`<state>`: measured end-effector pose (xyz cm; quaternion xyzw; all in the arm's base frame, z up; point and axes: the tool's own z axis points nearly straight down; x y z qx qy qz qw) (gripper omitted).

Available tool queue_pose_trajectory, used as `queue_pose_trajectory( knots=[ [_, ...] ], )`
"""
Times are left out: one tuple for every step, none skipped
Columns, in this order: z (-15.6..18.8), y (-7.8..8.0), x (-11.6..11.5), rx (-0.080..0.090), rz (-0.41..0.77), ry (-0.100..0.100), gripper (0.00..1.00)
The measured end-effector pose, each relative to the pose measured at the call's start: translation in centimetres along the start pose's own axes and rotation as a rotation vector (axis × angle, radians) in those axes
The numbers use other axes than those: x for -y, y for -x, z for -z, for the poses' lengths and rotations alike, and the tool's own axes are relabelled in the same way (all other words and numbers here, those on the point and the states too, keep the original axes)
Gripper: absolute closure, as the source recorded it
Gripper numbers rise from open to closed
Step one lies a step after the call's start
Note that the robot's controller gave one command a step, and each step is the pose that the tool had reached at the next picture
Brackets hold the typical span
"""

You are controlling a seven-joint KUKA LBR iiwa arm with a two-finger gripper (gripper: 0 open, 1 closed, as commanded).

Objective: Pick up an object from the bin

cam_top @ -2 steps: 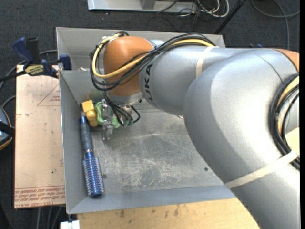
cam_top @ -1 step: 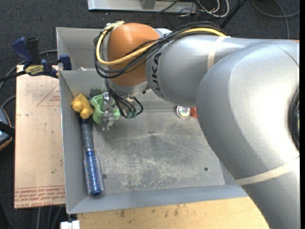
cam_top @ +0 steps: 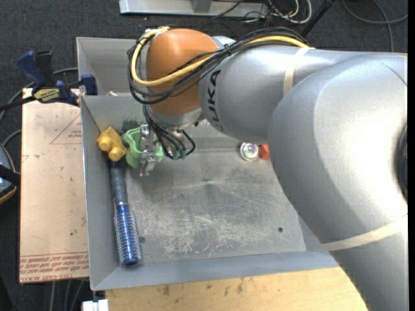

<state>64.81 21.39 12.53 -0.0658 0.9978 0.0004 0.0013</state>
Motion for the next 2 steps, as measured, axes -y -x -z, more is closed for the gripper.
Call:
queue_pose_trajectory(
  knots=[
    [4.4,0.2,-0.1,0.005,0.000,0.001,1.00],
    [7.5,0.3,-0.1,0.004,0.001,0.001,1.00]
  ],
)
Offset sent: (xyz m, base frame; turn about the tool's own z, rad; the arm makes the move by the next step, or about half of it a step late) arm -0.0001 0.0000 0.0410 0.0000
